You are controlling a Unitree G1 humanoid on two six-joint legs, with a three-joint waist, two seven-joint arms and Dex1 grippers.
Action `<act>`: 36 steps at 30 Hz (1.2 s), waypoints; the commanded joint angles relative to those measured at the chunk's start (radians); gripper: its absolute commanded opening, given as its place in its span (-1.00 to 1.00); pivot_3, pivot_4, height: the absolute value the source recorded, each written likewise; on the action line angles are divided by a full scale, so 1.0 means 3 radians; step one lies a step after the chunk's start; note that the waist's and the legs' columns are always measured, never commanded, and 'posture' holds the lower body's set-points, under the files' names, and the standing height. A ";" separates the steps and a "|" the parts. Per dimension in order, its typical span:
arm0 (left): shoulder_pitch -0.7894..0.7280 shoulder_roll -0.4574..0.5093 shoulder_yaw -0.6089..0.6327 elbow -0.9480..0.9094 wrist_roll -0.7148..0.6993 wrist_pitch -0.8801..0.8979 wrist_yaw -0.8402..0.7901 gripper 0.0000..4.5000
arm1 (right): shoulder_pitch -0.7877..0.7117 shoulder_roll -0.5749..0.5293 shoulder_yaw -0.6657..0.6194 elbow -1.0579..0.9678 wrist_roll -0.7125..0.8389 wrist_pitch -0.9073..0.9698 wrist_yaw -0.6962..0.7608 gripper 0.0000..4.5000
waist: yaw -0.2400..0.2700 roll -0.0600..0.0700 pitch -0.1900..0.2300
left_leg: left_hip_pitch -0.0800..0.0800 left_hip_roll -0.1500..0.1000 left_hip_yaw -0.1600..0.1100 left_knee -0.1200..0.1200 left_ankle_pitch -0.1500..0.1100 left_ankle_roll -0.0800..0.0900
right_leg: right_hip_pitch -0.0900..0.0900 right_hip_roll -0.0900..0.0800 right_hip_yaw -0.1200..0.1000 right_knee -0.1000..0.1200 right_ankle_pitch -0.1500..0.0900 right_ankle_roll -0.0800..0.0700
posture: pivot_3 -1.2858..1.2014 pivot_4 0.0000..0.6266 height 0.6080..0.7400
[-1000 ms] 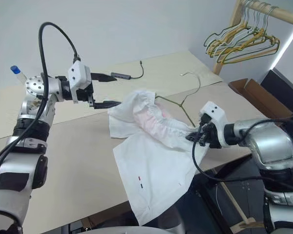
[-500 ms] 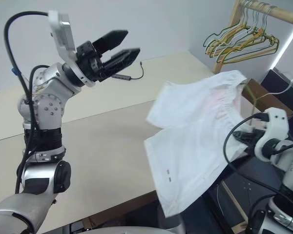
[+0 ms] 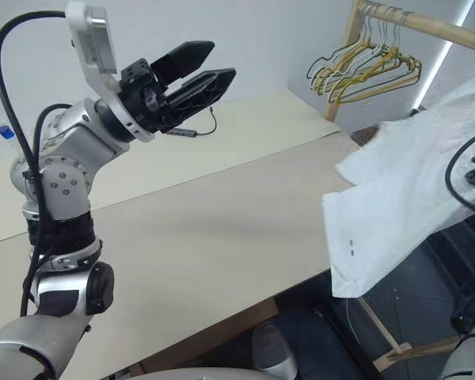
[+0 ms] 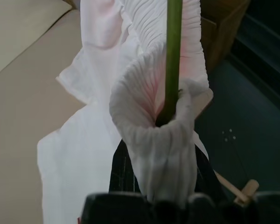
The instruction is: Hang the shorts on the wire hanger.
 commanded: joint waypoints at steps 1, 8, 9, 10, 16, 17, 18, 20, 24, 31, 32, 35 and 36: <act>-0.0017 0.0049 -0.0013 -0.0053 -0.0003 -0.0066 -0.0018 0.98 | -0.0314 -0.0163 0.0102 0.0521 -0.0117 -0.0337 -0.0105 -1.00 | -0.0011 -0.0001 0.0001 | 0.0000 -0.0004 0.0000 0.0000 0.0000 0.0000 | 0.0001 -0.0003 0.0001 0.0000 0.0000 0.0001 | -0.26 -1.00 1.00; 0.0031 0.0076 -0.0053 -0.0064 0.0003 -0.0148 -0.0117 0.98 | -0.1074 -0.0454 0.0237 0.2076 -0.0309 -0.1209 -0.0343 -1.00 | -0.0062 -0.0002 0.0013 | 0.0002 -0.0011 0.0000 -0.0003 -0.0002 0.0003 | 0.0019 -0.0010 -0.0002 -0.0008 -0.0009 0.0016 | -0.26 -1.00 1.00; 0.0038 0.0078 -0.0057 -0.0064 0.0003 -0.0155 -0.0123 0.98 | -0.1165 -0.0497 0.0262 0.2260 -0.0322 -0.1309 -0.0362 -1.00 | -0.0068 -0.0005 0.0016 | 0.0005 -0.0011 0.0000 -0.0004 -0.0003 0.0004 | 0.0026 -0.0010 -0.0002 -0.0010 -0.0012 0.0022 | -0.26 -1.00 1.00; 0.0046 0.0080 -0.0061 -0.0063 0.0004 -0.0162 -0.0131 0.98 | -0.1250 -0.0530 0.0279 0.2437 -0.0332 -0.1401 -0.0387 -1.00 | -0.0071 -0.0009 0.0019 | 0.0006 -0.0011 0.0001 -0.0004 -0.0004 0.0005 | 0.0030 -0.0010 -0.0002 -0.0013 -0.0013 0.0023 | -0.26 -1.00 1.00; 0.0135 0.0129 -0.0098 -0.0169 0.0016 -0.0188 -0.0193 0.98 | -0.1337 -0.0589 0.0396 0.3098 -0.0398 -0.1874 -0.0515 -1.00 | -0.0105 -0.0019 0.0026 | 0.0014 -0.0010 0.0000 -0.0007 -0.0005 0.0006 | 0.0049 -0.0010 -0.0005 -0.0038 -0.0010 0.0029 | -0.25 -1.00 1.00; 0.0147 0.0135 -0.0098 -0.0182 0.0012 -0.0190 -0.0194 0.98 | -0.1307 -0.0577 0.0406 0.3156 -0.0397 -0.1902 -0.0527 -1.00 | -0.0115 -0.0019 0.0026 | 0.0014 -0.0011 0.0000 -0.0007 -0.0005 0.0007 | 0.0050 -0.0010 -0.0004 -0.0041 -0.0009 0.0031 | -0.25 -1.00 1.00; 0.0164 0.0142 -0.0094 -0.0206 0.0000 -0.0182 -0.0189 0.99 | -0.1251 -0.0564 0.0407 0.3200 -0.0381 -0.1953 -0.0511 -0.85 | -0.0121 -0.0020 0.0026 | 0.0013 -0.0011 0.0001 -0.0007 -0.0005 0.0007 | 0.0051 -0.0010 -0.0004 -0.0043 -0.0008 0.0033 | -0.25 -1.00 1.00; 0.0193 0.0161 -0.0085 -0.0245 -0.0025 -0.0161 -0.0191 1.00 | -0.1209 -0.0565 0.0397 0.3260 -0.0345 -0.2015 -0.0512 -0.57 | -0.0138 -0.0021 0.0027 | 0.0013 -0.0011 0.0001 -0.0006 -0.0006 0.0008 | 0.0052 -0.0010 -0.0003 -0.0046 -0.0007 0.0035 | -0.25 -1.00 1.00; 0.0220 0.0202 -0.0069 -0.0307 -0.0065 -0.0135 -0.0210 1.00 | -0.1246 -0.0603 0.0462 0.3219 -0.0337 -0.2008 -0.0474 0.06 | -0.0162 -0.0024 0.0029 | 0.0013 -0.0011 0.0001 -0.0006 -0.0006 0.0009 | 0.0053 -0.0010 -0.0003 -0.0047 -0.0007 0.0035 | -0.25 -1.00 1.00; 0.0184 0.0219 -0.0067 -0.0290 -0.0085 -0.0154 -0.0225 1.00 | -0.1247 -0.0587 0.0559 0.2848 -0.0327 -0.1977 -0.0468 0.99 | -0.0163 -0.0023 0.0030 | 0.0015 -0.0011 0.0001 -0.0006 -0.0007 0.0009 | 0.0056 -0.0010 -0.0002 -0.0048 -0.0006 0.0037 | -0.25 -1.00 1.00; 0.0180 0.0217 -0.0067 -0.0283 -0.0080 -0.0166 -0.0222 1.00 | -0.1164 -0.0548 0.0563 0.2629 -0.0346 -0.2040 -0.0538 0.99 | -0.0162 -0.0022 0.0030 | 0.0014 -0.0011 0.0001 -0.0006 -0.0007 0.0009 | 0.0056 -0.0010 -0.0002 -0.0049 -0.0006 0.0037 | -0.25 -1.00 1.00; 0.0176 0.0203 -0.0059 -0.0271 -0.0059 -0.0194 -0.0185 1.00 | -0.0748 -0.0340 0.0400 0.1677 -0.0385 -0.2124 -0.0865 0.99 | -0.0158 -0.0016 0.0026 | 0.0014 -0.0010 0.0001 -0.0006 -0.0007 0.0009 | 0.0055 -0.0010 -0.0002 -0.0048 -0.0006 0.0037 | -0.25 -1.00 1.00; 0.0187 0.0195 -0.0059 -0.0274 -0.0040 -0.0214 -0.0165 1.00 | -0.0556 -0.0227 0.0305 0.1266 -0.0377 -0.2086 -0.0950 0.99 | -0.0154 -0.0014 0.0024 | 0.0013 -0.0009 0.0001 -0.0003 -0.0007 0.0009 | 0.0053 -0.0010 -0.0002 -0.0046 -0.0006 0.0038 | -0.25 -1.00 1.00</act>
